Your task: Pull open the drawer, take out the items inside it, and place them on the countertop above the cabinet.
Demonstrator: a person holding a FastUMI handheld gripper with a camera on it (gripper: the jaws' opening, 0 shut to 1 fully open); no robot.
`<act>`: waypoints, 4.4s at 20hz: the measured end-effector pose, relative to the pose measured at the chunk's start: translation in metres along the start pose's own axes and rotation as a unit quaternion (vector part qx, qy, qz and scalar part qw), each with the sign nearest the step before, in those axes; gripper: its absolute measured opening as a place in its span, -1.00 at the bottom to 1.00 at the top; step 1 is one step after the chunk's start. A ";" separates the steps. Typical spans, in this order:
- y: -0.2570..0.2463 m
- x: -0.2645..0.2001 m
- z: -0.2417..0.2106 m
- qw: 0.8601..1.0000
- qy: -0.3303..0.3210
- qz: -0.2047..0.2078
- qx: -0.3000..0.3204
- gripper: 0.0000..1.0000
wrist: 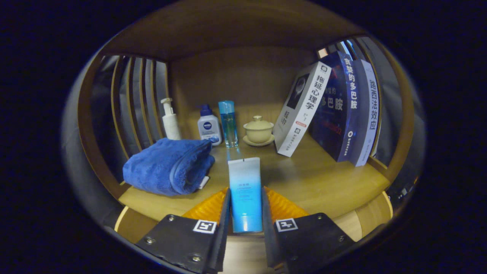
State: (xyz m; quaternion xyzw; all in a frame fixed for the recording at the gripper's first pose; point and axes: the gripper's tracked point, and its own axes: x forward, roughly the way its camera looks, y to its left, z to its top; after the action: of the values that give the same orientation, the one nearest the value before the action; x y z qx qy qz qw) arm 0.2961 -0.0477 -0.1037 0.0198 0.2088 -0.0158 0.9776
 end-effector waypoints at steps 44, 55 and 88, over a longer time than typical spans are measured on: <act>0.001 -0.319 -0.013 0.986 -0.150 -0.020 -0.076 1.00; -0.007 -0.300 -0.135 0.994 -0.108 -0.006 -0.012 1.00; -0.016 -0.226 -0.182 0.994 -0.107 0.002 0.034 0.98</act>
State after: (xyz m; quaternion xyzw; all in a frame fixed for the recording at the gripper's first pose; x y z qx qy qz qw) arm 0.0152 -0.0503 -0.1777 0.0515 0.1025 -0.0230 0.9931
